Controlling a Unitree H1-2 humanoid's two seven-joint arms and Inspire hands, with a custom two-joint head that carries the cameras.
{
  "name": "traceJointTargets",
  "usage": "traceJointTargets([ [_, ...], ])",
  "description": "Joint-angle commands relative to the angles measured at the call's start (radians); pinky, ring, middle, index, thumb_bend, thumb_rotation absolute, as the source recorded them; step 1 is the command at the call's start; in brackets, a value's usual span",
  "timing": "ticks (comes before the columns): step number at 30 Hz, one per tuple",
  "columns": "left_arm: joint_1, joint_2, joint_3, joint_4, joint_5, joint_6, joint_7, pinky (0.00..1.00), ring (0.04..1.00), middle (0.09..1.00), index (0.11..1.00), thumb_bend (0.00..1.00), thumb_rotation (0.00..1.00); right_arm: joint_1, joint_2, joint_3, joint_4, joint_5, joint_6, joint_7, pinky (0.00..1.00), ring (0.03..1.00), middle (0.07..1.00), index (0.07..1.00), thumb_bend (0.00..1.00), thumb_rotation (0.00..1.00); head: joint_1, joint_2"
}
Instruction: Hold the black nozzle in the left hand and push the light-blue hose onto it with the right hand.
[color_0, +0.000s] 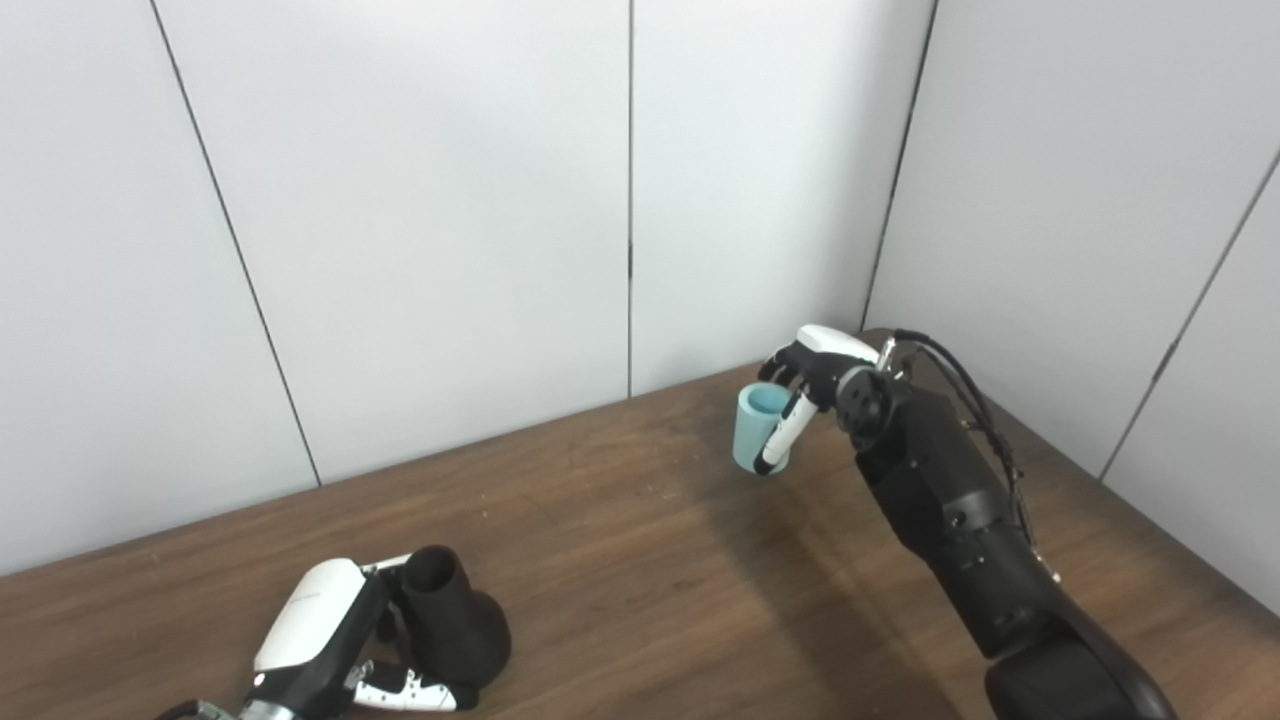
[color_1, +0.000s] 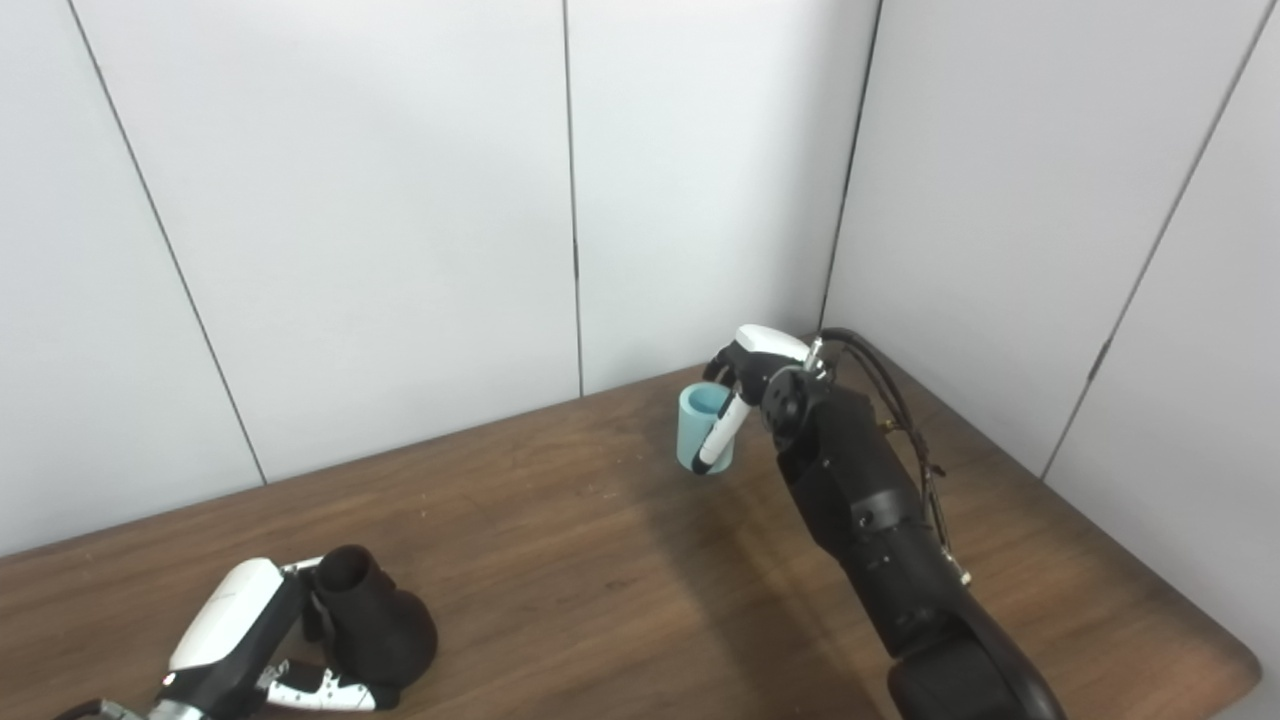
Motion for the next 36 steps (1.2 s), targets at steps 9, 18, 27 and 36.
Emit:
traceJointTargets([
  [9, 0.075, 0.083, -0.014, 0.062, 0.067, 0.088, -0.104, 0.34, 0.404, 0.433, 0.498, 0.52, 0.00, -0.031, -0.024, 0.026, -0.019, 0.028, -0.001, -0.116, 0.60, 0.706, 0.775, 0.784, 0.84, 0.04, 0.002, 0.007],
  [18, 0.085, 0.081, -0.012, 0.044, 0.061, 0.092, -0.114, 0.34, 0.410, 0.441, 0.497, 0.52, 0.00, -0.034, -0.040, 0.062, 0.016, 0.046, 0.000, -0.151, 0.60, 0.694, 0.724, 0.678, 0.80, 0.02, 0.006, 0.015],
  [27, 0.086, 0.086, -0.011, 0.041, 0.065, 0.089, -0.117, 0.35, 0.417, 0.449, 0.496, 0.53, 0.00, -0.025, -0.049, 0.090, 0.007, 0.067, -0.001, -0.185, 0.59, 0.671, 0.710, 0.675, 0.77, 0.01, 0.007, 0.021],
  [36, 0.097, 0.092, -0.008, 0.020, 0.065, 0.102, -0.125, 0.33, 0.407, 0.439, 0.499, 0.52, 0.00, -0.009, -0.048, 0.094, -0.005, 0.111, -0.006, -0.277, 0.54, 0.569, 0.546, 0.625, 0.66, 0.00, 0.014, 0.028],
])
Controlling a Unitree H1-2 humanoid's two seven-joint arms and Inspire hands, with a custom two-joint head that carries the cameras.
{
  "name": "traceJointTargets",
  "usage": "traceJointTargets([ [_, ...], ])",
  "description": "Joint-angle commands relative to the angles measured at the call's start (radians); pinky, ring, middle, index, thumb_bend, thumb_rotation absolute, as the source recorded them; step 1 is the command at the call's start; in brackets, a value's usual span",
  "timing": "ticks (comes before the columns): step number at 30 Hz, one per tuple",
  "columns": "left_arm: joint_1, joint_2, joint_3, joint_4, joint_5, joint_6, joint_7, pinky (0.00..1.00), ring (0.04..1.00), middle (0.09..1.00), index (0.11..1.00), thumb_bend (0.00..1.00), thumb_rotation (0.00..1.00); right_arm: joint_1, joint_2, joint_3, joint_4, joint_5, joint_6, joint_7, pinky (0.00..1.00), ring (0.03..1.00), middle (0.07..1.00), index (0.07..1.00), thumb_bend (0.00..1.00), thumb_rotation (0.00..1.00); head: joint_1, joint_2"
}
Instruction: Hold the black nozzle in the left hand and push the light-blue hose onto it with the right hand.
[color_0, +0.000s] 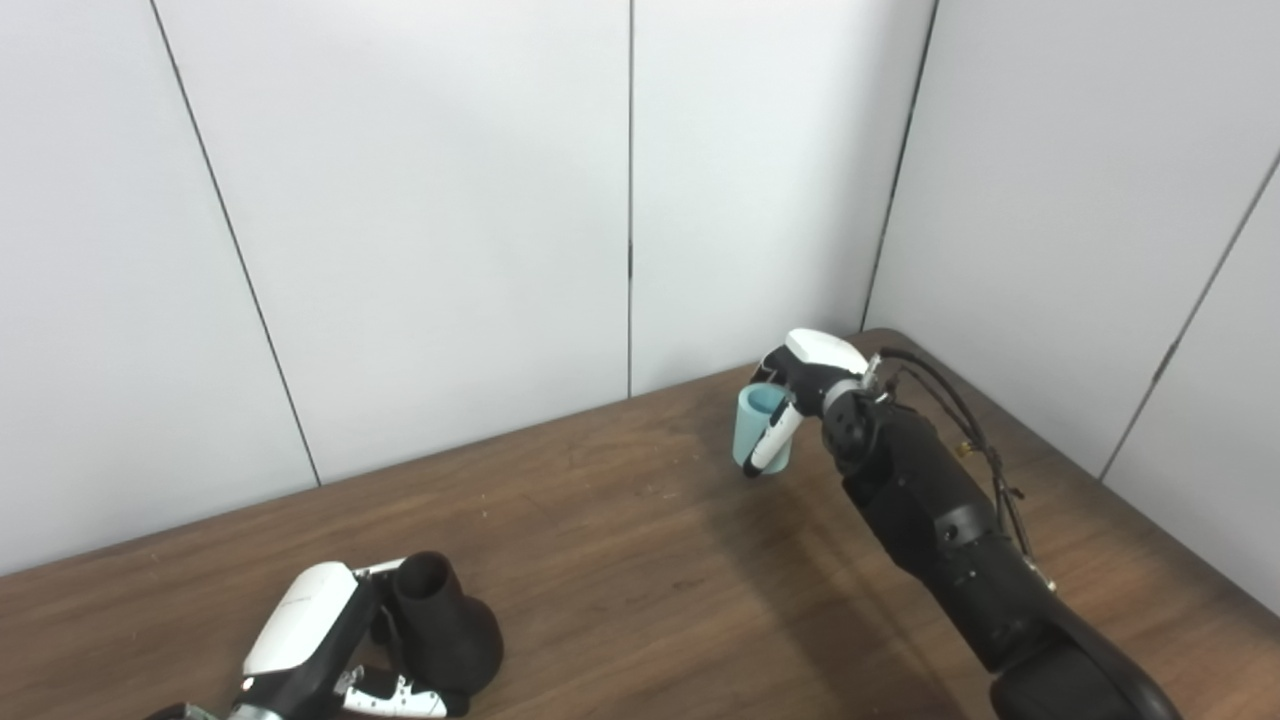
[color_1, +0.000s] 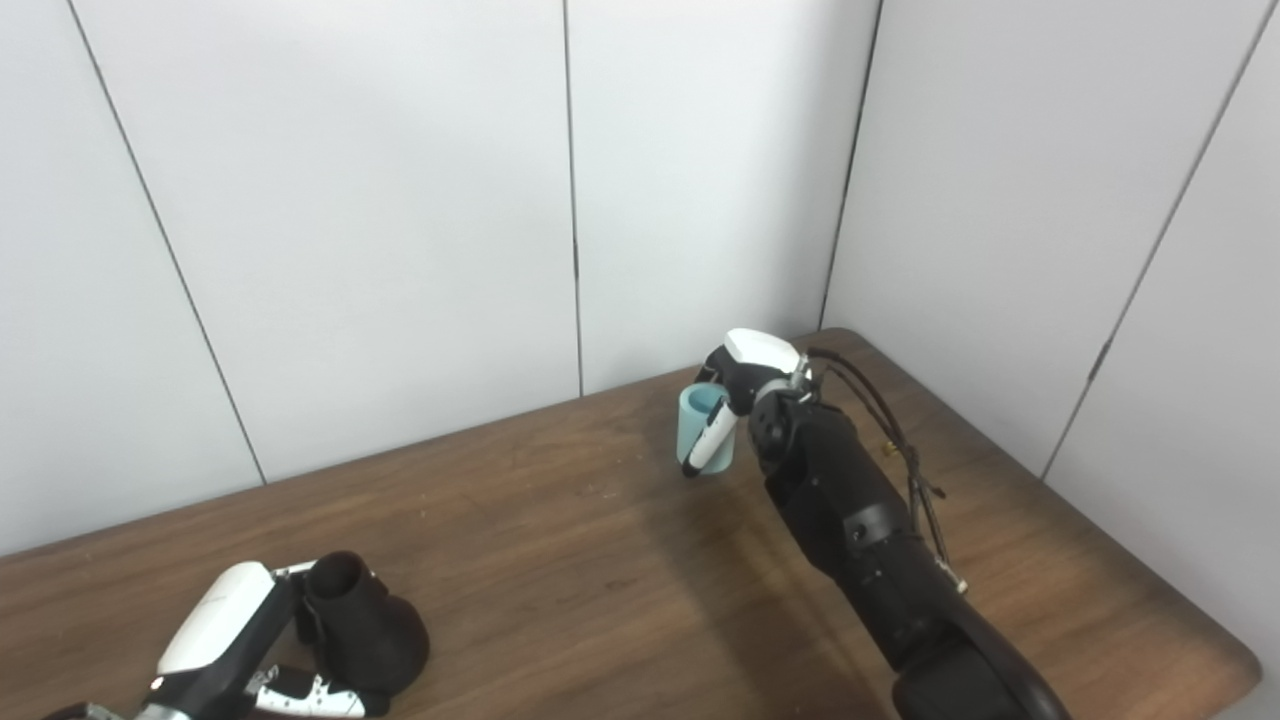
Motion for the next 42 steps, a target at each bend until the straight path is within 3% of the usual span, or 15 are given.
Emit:
traceJointTargets([
  [1, 0.083, 0.070, -0.018, 0.057, 0.066, 0.102, -0.097, 0.33, 0.406, 0.439, 0.499, 0.52, 0.00, -0.030, -0.039, -0.008, -0.030, 0.012, -0.006, -0.061, 0.54, 0.562, 0.518, 0.621, 0.61, 0.00, -0.001, 0.001],
  [5, 0.085, 0.068, -0.019, 0.058, 0.067, 0.104, -0.098, 0.33, 0.404, 0.441, 0.498, 0.52, 0.00, -0.026, -0.029, -0.019, -0.037, 0.038, -0.012, -0.139, 0.48, 0.485, 0.486, 0.477, 0.52, 0.00, -0.001, 0.007],
  [15, 0.078, 0.062, -0.023, 0.044, 0.073, 0.120, -0.112, 0.33, 0.404, 0.443, 0.495, 0.53, 0.00, -0.009, -0.021, -0.009, -0.043, 0.093, -0.046, -0.284, 0.44, 0.464, 0.491, 0.466, 0.52, 0.00, 0.015, 0.014],
  [22, 0.074, 0.056, -0.033, 0.011, 0.089, 0.144, -0.122, 0.34, 0.389, 0.421, 0.496, 0.52, 0.00, -0.003, -0.033, 0.021, -0.100, 0.109, -0.055, -0.277, 0.44, 0.453, 0.494, 0.472, 0.52, 0.00, 0.071, 0.027],
  [29, 0.058, 0.033, -0.050, -0.005, 0.096, 0.162, -0.128, 0.35, 0.422, 0.437, 0.501, 0.52, 0.00, -0.032, -0.036, 0.076, -0.321, 0.149, -0.055, -0.122, 0.40, 0.448, 0.487, 0.483, 0.52, 0.00, 0.180, 0.030],
  [33, 0.049, 0.017, -0.069, -0.019, 0.113, 0.174, -0.128, 0.37, 0.429, 0.441, 0.498, 0.53, 0.00, -0.062, 0.036, 0.086, -0.512, 0.159, 0.000, -0.009, 0.36, 0.460, 0.486, 0.482, 0.50, 0.00, 0.268, 0.020],
  [37, 0.044, 0.005, -0.082, -0.023, 0.118, 0.203, -0.134, 0.37, 0.413, 0.424, 0.500, 0.52, 0.00, -0.084, 0.103, 0.072, -0.587, 0.127, 0.001, 0.088, 0.36, 0.459, 0.487, 0.473, 0.50, 0.00, 0.333, 0.014],
  [42, 0.043, -0.023, -0.092, -0.023, 0.125, 0.244, -0.134, 0.37, 0.416, 0.429, 0.500, 0.52, 0.00, -0.103, 0.132, 0.101, -0.623, 0.124, -0.001, 0.149, 0.35, 0.461, 0.489, 0.475, 0.50, 0.00, 0.395, 0.016],
])
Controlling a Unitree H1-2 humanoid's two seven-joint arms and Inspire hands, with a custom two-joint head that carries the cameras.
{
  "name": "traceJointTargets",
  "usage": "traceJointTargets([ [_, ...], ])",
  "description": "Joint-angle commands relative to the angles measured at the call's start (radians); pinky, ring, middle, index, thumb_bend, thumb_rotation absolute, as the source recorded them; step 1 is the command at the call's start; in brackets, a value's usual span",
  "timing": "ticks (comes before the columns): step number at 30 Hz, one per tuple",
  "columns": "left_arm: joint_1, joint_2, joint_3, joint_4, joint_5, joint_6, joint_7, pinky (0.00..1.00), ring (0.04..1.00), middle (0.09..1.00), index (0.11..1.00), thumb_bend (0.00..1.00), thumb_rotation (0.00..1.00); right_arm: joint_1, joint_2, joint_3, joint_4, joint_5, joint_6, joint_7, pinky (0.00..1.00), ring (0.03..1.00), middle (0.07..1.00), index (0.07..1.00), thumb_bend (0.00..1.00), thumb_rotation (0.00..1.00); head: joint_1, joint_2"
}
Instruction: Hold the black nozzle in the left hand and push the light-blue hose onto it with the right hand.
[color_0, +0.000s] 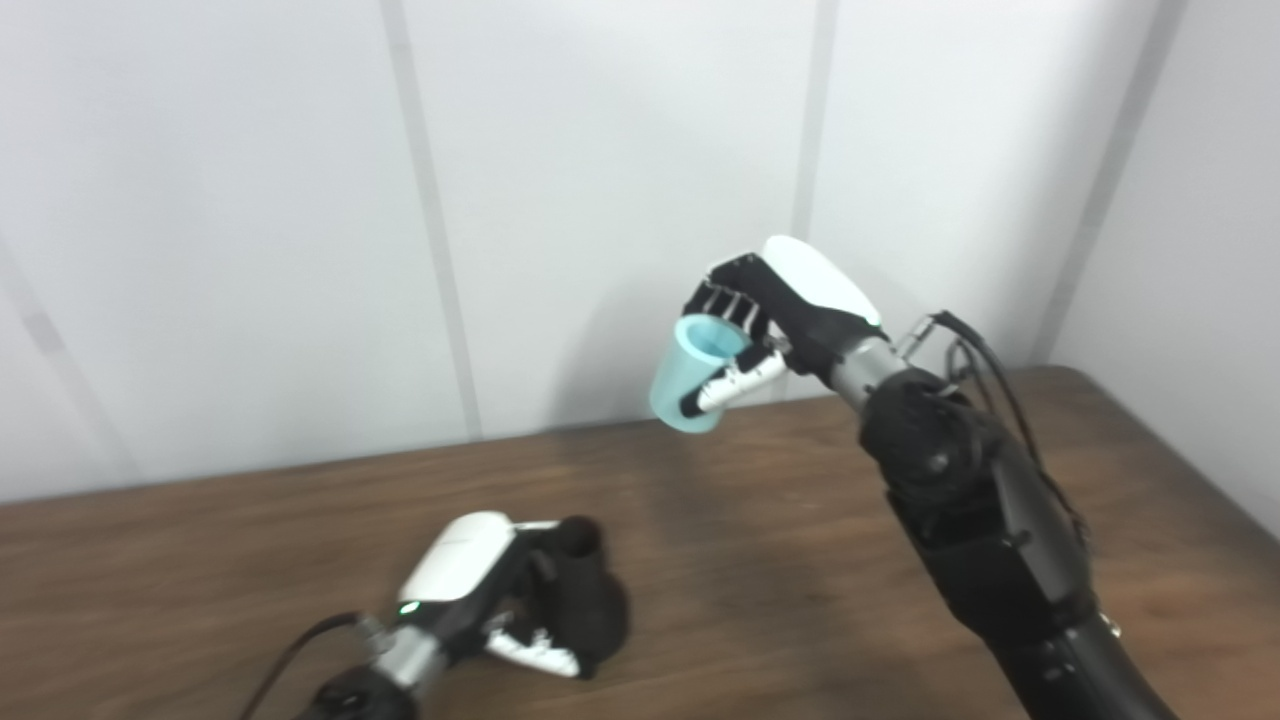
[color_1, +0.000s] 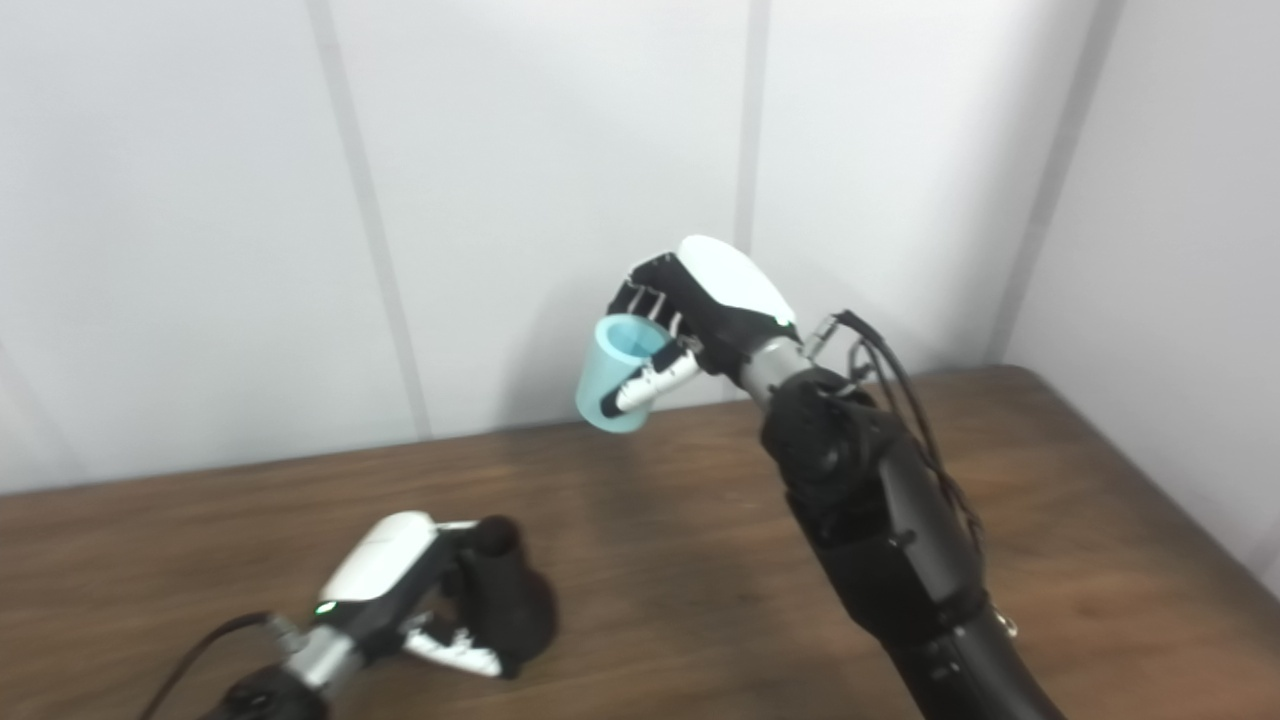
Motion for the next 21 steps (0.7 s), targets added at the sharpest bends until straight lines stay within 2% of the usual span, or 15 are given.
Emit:
traceJointTargets([
  [1, 0.053, 0.003, -0.049, 0.064, 0.079, 0.082, -0.086, 0.37, 0.422, 0.435, 0.500, 0.52, 0.00, -0.052, -0.017, -0.006, -0.048, -0.004, 0.002, 0.010, 0.35, 0.459, 0.491, 0.477, 0.50, 0.00, 0.034, -0.001],
  [6, 0.050, -0.023, -0.057, 0.055, 0.090, 0.111, -0.088, 0.37, 0.410, 0.427, 0.502, 0.52, 0.00, -0.055, -0.024, 0.007, -0.094, 0.075, -0.045, 0.048, 0.34, 0.454, 0.498, 0.482, 0.50, 0.00, 0.102, 0.009],
  [11, 0.049, -0.039, -0.061, 0.053, 0.093, 0.130, -0.088, 0.34, 0.376, 0.409, 0.500, 0.52, 0.00, -0.049, -0.024, 0.004, -0.101, 0.153, -0.106, 0.042, 0.33, 0.453, 0.506, 0.489, 0.50, 0.00, 0.147, 0.006],
  [21, 0.037, -0.059, -0.069, 0.062, 0.106, 0.159, -0.088, 0.33, 0.368, 0.402, 0.504, 0.52, 0.00, -0.055, -0.041, 0.039, -0.108, 0.178, -0.088, 0.088, 0.34, 0.450, 0.495, 0.493, 0.50, 0.00, 0.198, 0.026],
])
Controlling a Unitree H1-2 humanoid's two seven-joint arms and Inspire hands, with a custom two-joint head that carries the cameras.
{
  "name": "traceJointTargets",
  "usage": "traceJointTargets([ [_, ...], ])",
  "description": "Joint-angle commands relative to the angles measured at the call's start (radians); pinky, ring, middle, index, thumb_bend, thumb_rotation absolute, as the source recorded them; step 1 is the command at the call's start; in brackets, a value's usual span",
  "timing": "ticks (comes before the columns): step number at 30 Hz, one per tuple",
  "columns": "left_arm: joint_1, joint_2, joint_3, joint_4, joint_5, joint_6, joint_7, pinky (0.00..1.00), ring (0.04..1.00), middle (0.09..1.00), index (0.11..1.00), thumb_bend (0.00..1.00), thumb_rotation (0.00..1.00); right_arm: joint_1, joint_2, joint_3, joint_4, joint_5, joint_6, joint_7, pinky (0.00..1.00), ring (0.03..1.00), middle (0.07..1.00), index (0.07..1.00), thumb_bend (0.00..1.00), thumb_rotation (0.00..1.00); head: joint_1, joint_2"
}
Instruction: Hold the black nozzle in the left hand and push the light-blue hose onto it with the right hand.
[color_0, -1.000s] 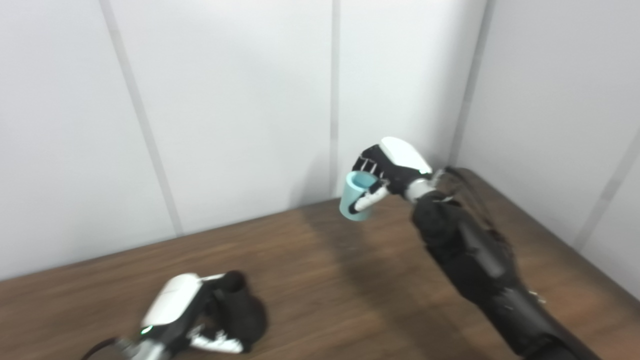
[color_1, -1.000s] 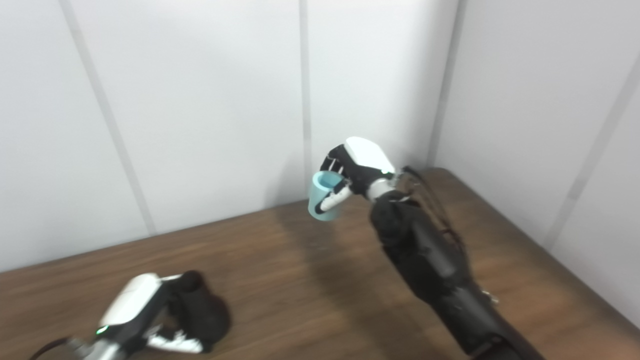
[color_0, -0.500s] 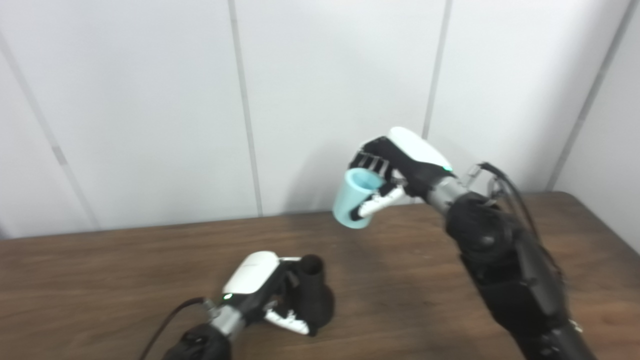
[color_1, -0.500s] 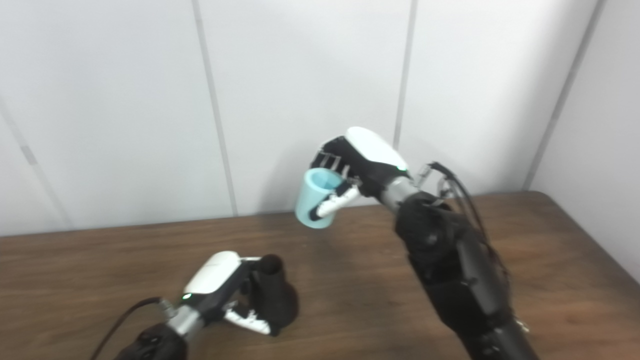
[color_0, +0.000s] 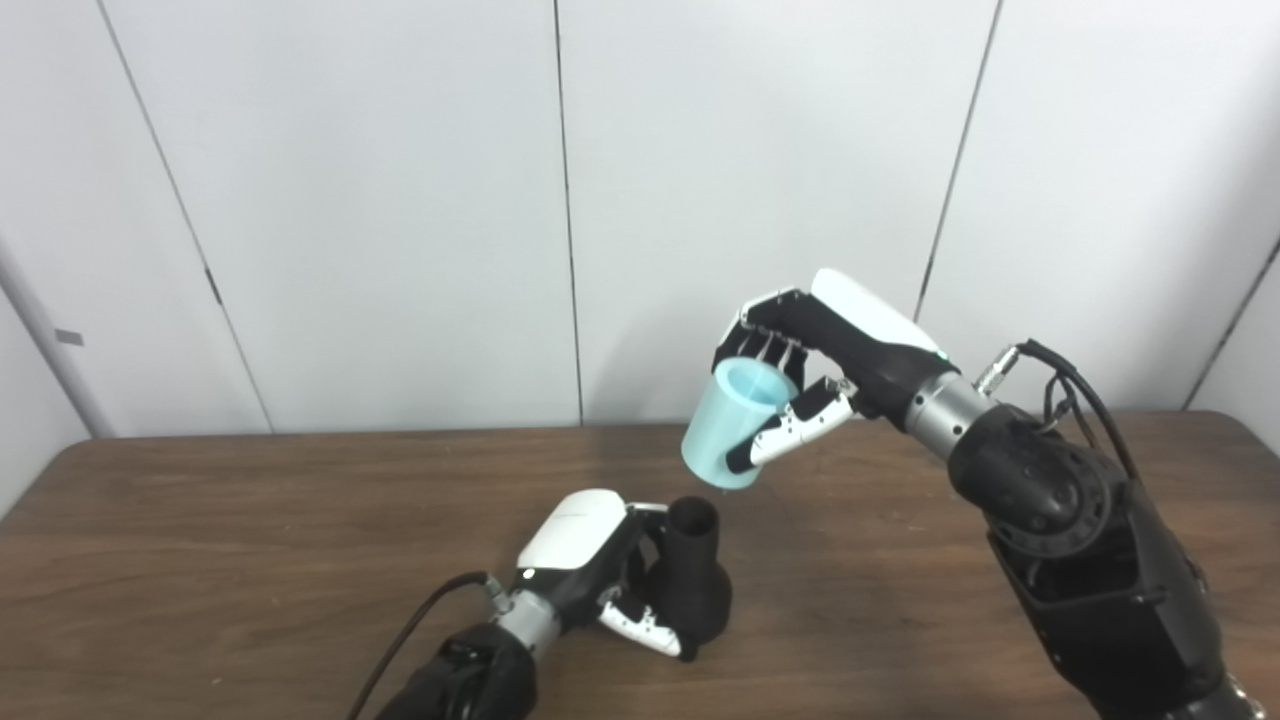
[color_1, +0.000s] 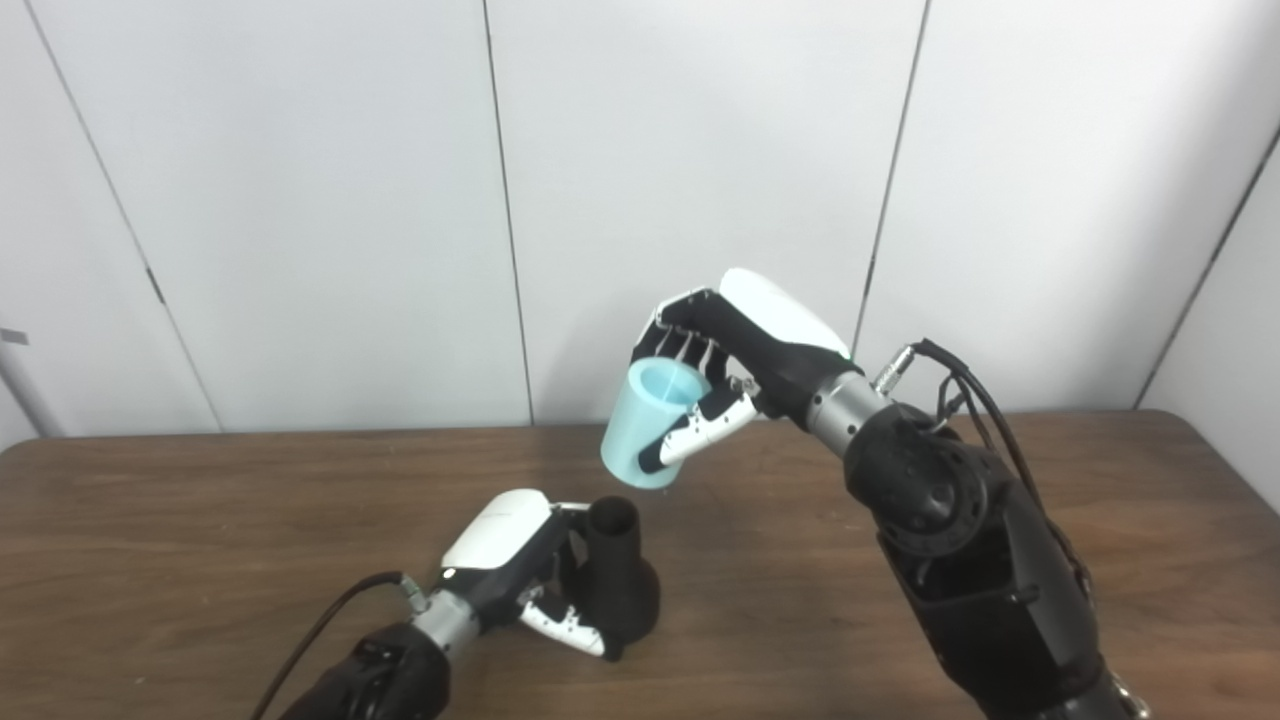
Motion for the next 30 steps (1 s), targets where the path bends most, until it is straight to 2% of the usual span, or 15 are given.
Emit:
traceJointTargets([
  [1, 0.046, -0.003, -0.062, 0.068, 0.066, 0.049, -0.088, 0.33, 0.366, 0.401, 0.504, 0.52, 0.00, -0.056, -0.028, -0.006, -0.041, 0.006, -0.011, -0.001, 0.34, 0.453, 0.497, 0.496, 0.50, 0.00, 0.001, 0.001],
  [5, 0.044, -0.006, -0.067, 0.069, 0.069, 0.054, -0.088, 0.29, 0.337, 0.394, 0.498, 0.52, 0.00, -0.055, -0.034, -0.001, -0.052, 0.017, 0.013, 0.027, 0.34, 0.457, 0.500, 0.500, 0.50, 0.00, 0.010, 0.007],
  [8, 0.041, -0.006, -0.070, 0.066, 0.072, 0.060, -0.091, 0.25, 0.309, 0.389, 0.494, 0.52, 0.00, -0.057, -0.048, 0.025, -0.054, 0.024, 0.033, 0.072, 0.33, 0.459, 0.500, 0.505, 0.50, 0.00, 0.010, 0.009],
  [15, 0.037, -0.004, -0.081, 0.071, 0.073, 0.062, -0.081, 0.26, 0.306, 0.389, 0.493, 0.52, 0.00, -0.056, -0.063, 0.058, -0.034, 0.058, 0.043, 0.137, 0.34, 0.450, 0.509, 0.499, 0.50, 0.00, 0.018, 0.018],
  [19, 0.034, -0.004, -0.083, 0.071, 0.068, 0.071, -0.086, 0.27, 0.318, 0.392, 0.493, 0.52, 0.00, -0.052, -0.056, 0.073, -0.020, 0.051, 0.052, 0.133, 0.34, 0.455, 0.514, 0.506, 0.50, 0.00, 0.017, 0.025],
  [30, 0.041, -0.016, -0.083, 0.064, 0.058, 0.077, -0.080, 0.27, 0.325, 0.393, 0.494, 0.52, 0.00, -0.037, -0.035, 0.087, 0.001, 0.048, 0.041, 0.086, 0.34, 0.452, 0.509, 0.506, 0.50, 0.00, 0.034, 0.009],
])
